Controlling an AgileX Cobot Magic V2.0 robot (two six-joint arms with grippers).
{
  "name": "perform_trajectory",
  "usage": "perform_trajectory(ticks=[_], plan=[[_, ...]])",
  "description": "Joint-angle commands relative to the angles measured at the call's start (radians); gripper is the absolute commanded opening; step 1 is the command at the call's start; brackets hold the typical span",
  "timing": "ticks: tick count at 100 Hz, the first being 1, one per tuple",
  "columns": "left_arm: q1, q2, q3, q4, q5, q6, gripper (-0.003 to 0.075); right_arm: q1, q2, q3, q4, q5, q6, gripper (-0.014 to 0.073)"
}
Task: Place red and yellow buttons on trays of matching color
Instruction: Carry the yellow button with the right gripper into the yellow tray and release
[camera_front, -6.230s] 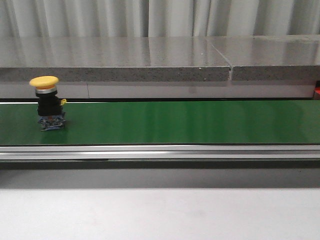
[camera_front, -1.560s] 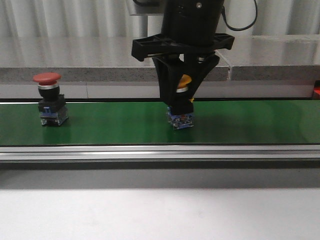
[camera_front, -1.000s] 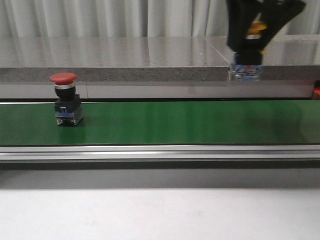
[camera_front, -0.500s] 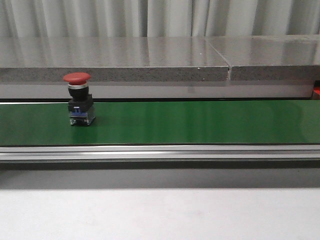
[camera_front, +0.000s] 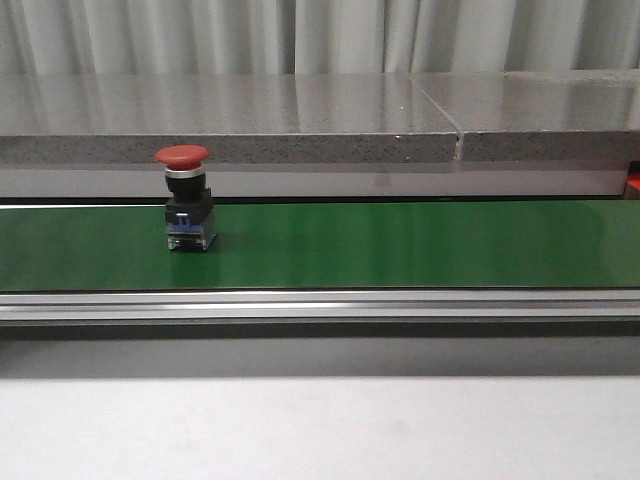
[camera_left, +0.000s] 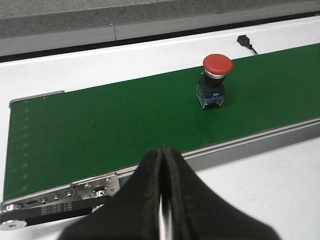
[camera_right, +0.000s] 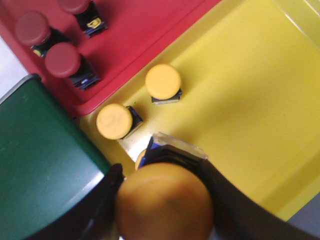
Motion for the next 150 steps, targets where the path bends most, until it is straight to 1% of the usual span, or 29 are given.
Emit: perform_trajectory(ticks=[1,13,24,35,49,82,110,150], plan=[[-0.008,0.002,-0.027,-0.022,-0.064,0.004,-0.0021,-0.041,-0.028,-0.006,-0.011,-0.069,0.010,0.0186],[-0.008,0.002,-0.027,-0.022,-0.064,0.004,-0.0021,-0.075,-0.027,0.049,-0.024,-0.130,0.012,0.0186],[-0.008,0.002,-0.027,-0.022,-0.064,0.004,-0.0021,-0.095,-0.027,0.122,-0.027,-0.219,0.066,0.0186],[-0.008,0.002,-0.027,-0.022,-0.064,0.004,-0.0021,-0.106,-0.020,0.176,-0.038,-0.264,0.088,0.0186],[-0.008,0.002,-0.027,-0.022,-0.064,0.004,-0.0021,-0.106,0.032,0.188,-0.039,-0.306,0.089,0.0186],[-0.008,0.002,-0.027,-0.022,-0.064,0.004,-0.0021,-0.106,0.149,0.188,-0.034,-0.343,0.140,0.0186],[-0.008,0.002,-0.027,-0.022,-0.064,0.004,-0.0021,-0.106,0.245,0.188,-0.020,-0.354,0.143,0.0186],[-0.008,0.002,-0.027,-0.022,-0.064,0.004,-0.0021,-0.106,0.310,0.189,0.013,-0.388,0.143,0.0188]])
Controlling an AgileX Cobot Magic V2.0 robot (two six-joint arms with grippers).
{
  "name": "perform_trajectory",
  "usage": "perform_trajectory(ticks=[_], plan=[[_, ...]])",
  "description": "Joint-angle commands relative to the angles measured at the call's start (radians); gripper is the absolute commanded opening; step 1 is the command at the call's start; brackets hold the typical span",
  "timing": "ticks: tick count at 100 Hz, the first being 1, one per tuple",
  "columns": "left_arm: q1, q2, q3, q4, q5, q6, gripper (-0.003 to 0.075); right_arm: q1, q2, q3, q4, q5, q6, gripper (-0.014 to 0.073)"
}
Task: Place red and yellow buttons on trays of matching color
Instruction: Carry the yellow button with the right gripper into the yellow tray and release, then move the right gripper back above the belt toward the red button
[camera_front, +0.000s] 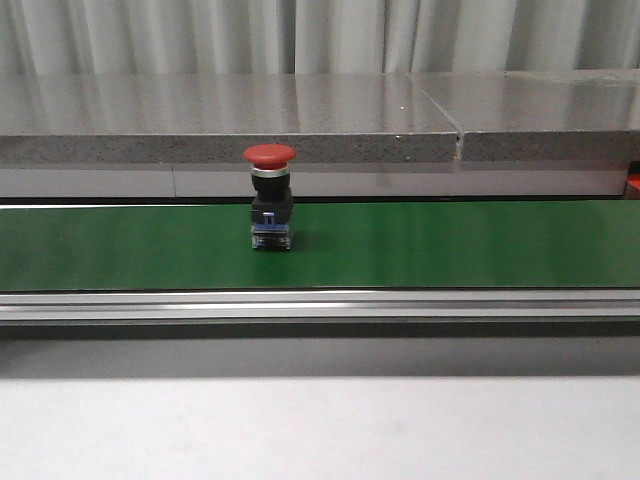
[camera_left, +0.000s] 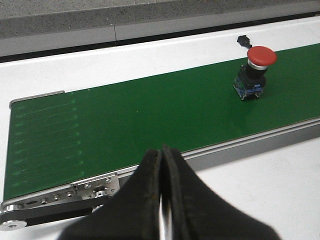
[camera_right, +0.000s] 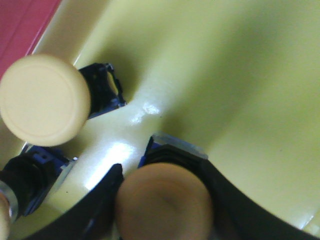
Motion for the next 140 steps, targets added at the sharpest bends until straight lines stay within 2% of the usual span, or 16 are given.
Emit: perform_trajectory(ticks=[1,11,24,31,66,106,121,140], plan=[[-0.008,0.004,-0.027,-0.022,-0.064,0.004,-0.0021,-0.006,-0.034,-0.021,0.003,-0.037,-0.001,0.0190],[-0.008,0.004,-0.027,-0.022,-0.064,0.004,-0.0021,-0.006,-0.034,-0.021,0.010,-0.044,-0.001,0.0237],[-0.008,0.004,-0.027,-0.022,-0.064,0.004,-0.0021,-0.006,-0.034,-0.021,0.025,-0.045,-0.001,0.0423],[-0.008,0.004,-0.027,-0.022,-0.064,0.004,-0.0021,-0.006,-0.034,-0.021,0.025,-0.047,-0.001,0.0481],[-0.008,0.004,-0.027,-0.022,-0.064,0.004,-0.0021,-0.006,-0.060,-0.021,0.025,-0.039,-0.002,0.0485],[-0.008,0.004,-0.027,-0.022,-0.064,0.004,-0.0021,0.013,-0.310,-0.021,-0.003,-0.006,-0.011,0.0485],[-0.008,0.004,-0.027,-0.022,-0.064,0.004,-0.0021,0.087,-0.401,-0.021,-0.004,0.012,-0.032,0.0485],[-0.008,0.004,-0.027,-0.022,-0.064,0.004,-0.0021,0.276,-0.440,-0.040,-0.005,0.050,-0.121,0.0447]])
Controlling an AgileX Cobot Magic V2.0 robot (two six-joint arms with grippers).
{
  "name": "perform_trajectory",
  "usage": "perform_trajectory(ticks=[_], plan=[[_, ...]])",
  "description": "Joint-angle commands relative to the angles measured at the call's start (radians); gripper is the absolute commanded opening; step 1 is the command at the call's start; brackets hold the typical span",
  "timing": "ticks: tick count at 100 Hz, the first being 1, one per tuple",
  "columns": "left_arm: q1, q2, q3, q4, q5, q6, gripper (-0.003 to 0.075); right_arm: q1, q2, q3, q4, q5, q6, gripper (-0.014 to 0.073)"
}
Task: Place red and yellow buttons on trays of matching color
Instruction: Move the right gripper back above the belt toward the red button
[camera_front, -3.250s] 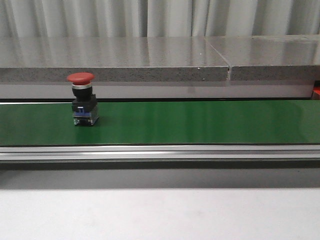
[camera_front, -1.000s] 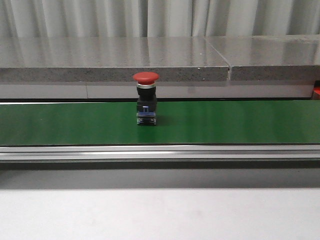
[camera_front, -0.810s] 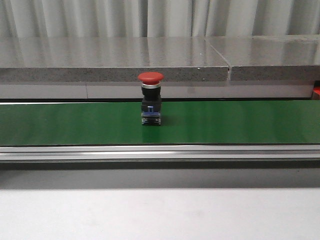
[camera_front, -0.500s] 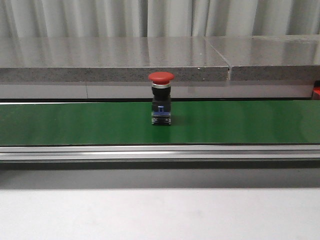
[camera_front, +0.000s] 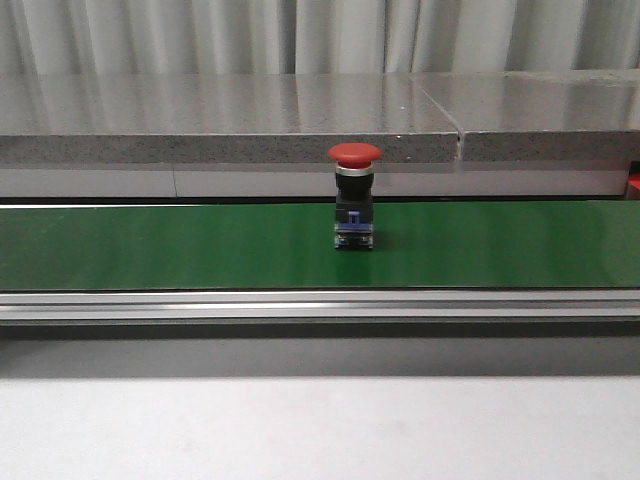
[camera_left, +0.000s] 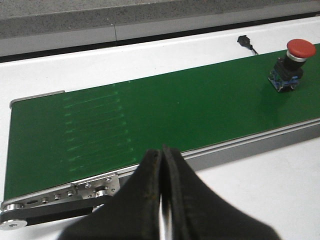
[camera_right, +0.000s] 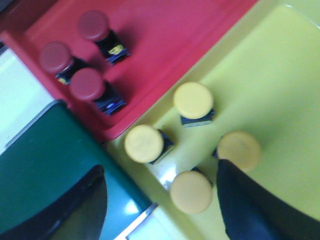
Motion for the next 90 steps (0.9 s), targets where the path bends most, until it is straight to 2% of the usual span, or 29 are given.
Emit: perform_trajectory(ticks=[1,15,32,41,50,57,69,90], plan=[[-0.008,0.004,-0.027,-0.022,-0.064,0.004,-0.0021,0.089,-0.031,-0.041,-0.009,-0.016,-0.053,0.0440],[-0.008,0.004,-0.027,-0.022,-0.064,0.004,-0.0021,0.246,-0.031,-0.068,-0.009,0.011,-0.080,0.0364],[-0.008,0.004,-0.027,-0.022,-0.064,0.004,-0.0021,0.388,-0.029,-0.112,-0.010,0.042,-0.126,0.0363],[-0.008,0.004,-0.027,-0.022,-0.064,0.004,-0.0021,0.442,-0.029,-0.133,-0.009,0.049,-0.157,0.0410],[-0.008,0.004,-0.027,-0.022,-0.064,0.004,-0.0021,0.484,-0.028,-0.151,-0.009,0.063,-0.163,0.0546],[-0.008,0.004,-0.027,-0.022,-0.064,0.004,-0.0021,0.511,-0.017,-0.172,-0.009,0.098,-0.165,0.0612],[-0.008,0.004,-0.027,-0.022,-0.064,0.004,-0.0021,0.569,0.023,-0.220,0.008,0.169,-0.246,0.0614],[-0.008,0.004,-0.027,-0.022,-0.064,0.004,-0.0021,0.679,0.143,-0.324,0.153,0.277,-0.451,0.0614]])
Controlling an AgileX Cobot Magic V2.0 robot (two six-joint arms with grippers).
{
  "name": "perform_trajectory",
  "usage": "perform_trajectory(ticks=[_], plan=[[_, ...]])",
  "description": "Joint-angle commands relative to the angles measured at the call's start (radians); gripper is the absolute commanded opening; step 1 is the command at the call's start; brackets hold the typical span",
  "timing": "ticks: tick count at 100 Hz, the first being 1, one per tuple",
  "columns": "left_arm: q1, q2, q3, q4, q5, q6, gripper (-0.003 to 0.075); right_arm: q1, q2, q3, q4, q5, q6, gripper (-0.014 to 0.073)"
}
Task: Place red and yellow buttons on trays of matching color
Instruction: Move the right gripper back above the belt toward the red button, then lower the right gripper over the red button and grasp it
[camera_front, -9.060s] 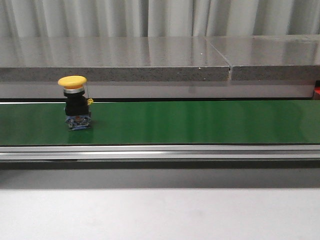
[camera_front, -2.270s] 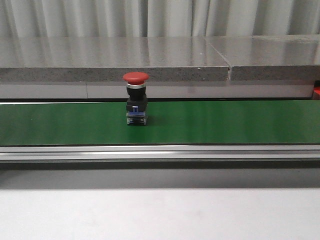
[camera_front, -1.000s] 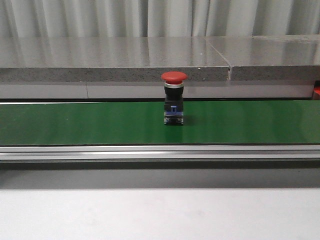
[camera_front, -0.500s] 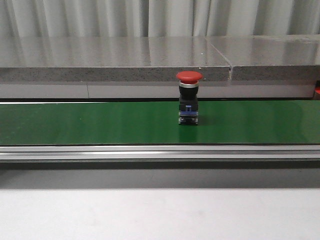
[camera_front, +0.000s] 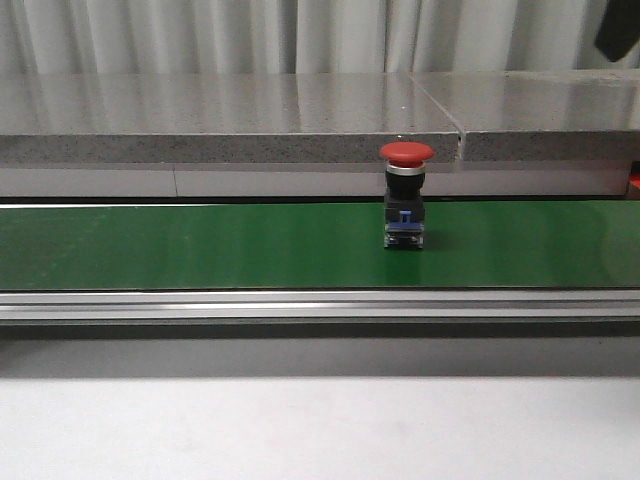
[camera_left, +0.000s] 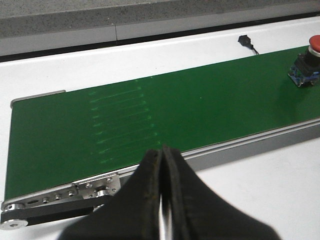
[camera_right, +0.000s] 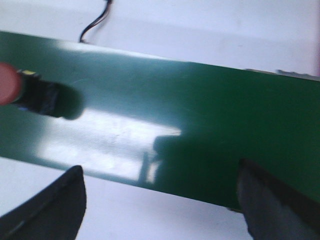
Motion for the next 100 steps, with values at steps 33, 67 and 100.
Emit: perform_trajectory(ticks=[33,67,100], plan=[[-0.008,0.004,-0.027,-0.022,-0.064,0.004,-0.0021,0.094,0.231,-0.180,0.145,0.106,-0.317,0.0614],[-0.008,0.004,-0.027,-0.022,-0.064,0.004,-0.0021,0.096,0.386,-0.285,0.259,0.117,-0.426,0.0614],[-0.008,0.004,-0.027,-0.022,-0.064,0.004,-0.0021,0.096,0.454,-0.301,0.254,0.053,-0.431,0.0448]])
